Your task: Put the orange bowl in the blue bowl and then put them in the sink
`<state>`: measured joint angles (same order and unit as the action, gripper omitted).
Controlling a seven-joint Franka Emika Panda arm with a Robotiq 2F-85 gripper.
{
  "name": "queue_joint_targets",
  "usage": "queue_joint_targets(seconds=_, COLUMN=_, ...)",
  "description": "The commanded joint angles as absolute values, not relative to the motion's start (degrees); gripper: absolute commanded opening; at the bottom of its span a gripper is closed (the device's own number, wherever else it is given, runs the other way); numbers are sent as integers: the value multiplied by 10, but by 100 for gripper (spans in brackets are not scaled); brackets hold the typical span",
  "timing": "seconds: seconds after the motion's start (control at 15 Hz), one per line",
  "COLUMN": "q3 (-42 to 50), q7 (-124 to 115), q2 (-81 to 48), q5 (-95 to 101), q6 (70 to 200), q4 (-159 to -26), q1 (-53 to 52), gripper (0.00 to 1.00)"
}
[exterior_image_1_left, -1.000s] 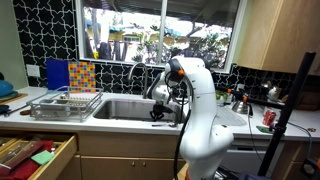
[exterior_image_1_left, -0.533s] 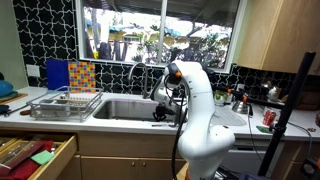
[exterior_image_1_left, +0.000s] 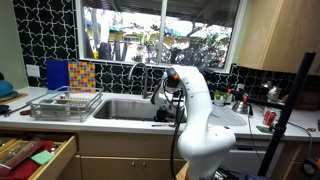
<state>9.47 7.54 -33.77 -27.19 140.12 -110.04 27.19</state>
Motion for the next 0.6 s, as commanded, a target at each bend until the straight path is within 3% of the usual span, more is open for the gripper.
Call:
queue_joint_targets(seconds=0.0, q3=85, q7=77, q2=-367, q5=-271, q6=1398, q4=-1075, q1=285, gripper=31)
queue_joint_targets(seconds=0.07, q3=87, q7=72, q2=-365, q5=-268, q6=1385, q4=-1072, q1=284, gripper=32)
queue_joint_targets(seconds=0.53, q3=109, q7=41, q2=-283, q5=-234, q6=1359, q4=-1107, q1=261, gripper=83)
